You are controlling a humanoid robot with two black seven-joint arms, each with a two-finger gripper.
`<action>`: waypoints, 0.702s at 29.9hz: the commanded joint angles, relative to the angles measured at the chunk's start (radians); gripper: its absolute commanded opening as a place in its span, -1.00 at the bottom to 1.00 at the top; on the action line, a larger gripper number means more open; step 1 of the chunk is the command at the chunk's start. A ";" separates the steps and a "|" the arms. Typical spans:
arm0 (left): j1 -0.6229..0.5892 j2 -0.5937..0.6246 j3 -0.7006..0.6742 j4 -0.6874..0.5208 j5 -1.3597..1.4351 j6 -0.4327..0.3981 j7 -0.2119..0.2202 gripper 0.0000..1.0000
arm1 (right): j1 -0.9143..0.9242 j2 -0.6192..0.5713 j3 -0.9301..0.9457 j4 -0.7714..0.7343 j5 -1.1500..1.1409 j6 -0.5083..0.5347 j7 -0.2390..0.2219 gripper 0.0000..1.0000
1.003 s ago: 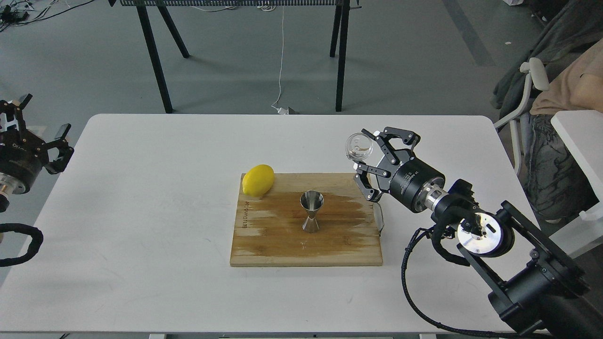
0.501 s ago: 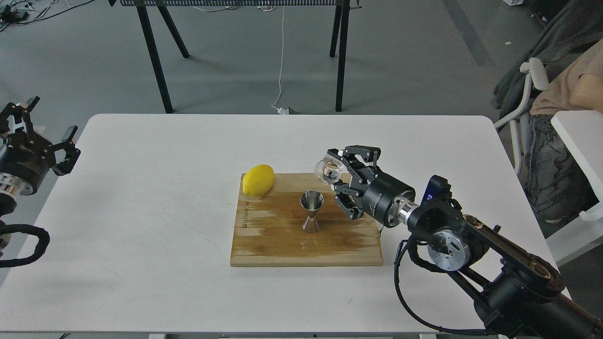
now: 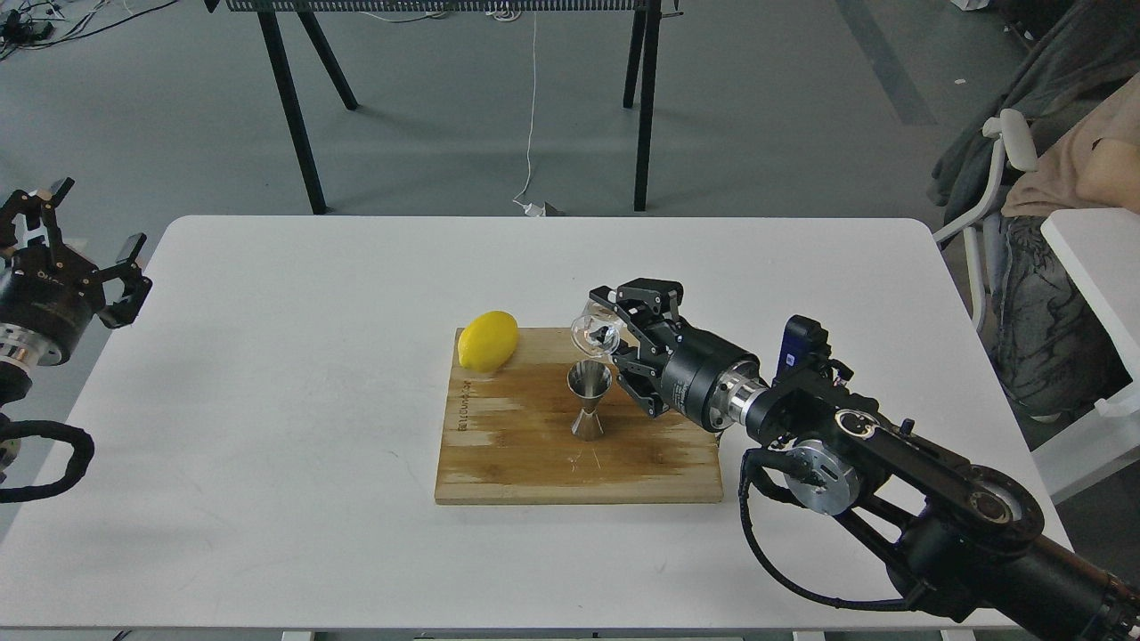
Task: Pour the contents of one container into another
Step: 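Tilt the glass cup over the jigger to pour its liquid in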
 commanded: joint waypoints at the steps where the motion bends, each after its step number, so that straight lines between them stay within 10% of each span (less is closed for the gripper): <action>1: 0.001 0.001 0.000 0.000 0.000 0.000 0.000 0.71 | 0.027 -0.003 -0.025 -0.013 -0.014 -0.006 0.006 -0.28; 21: -0.002 0.001 -0.001 0.000 0.000 0.000 0.000 0.71 | 0.078 -0.005 -0.122 -0.062 -0.162 -0.008 0.008 -0.28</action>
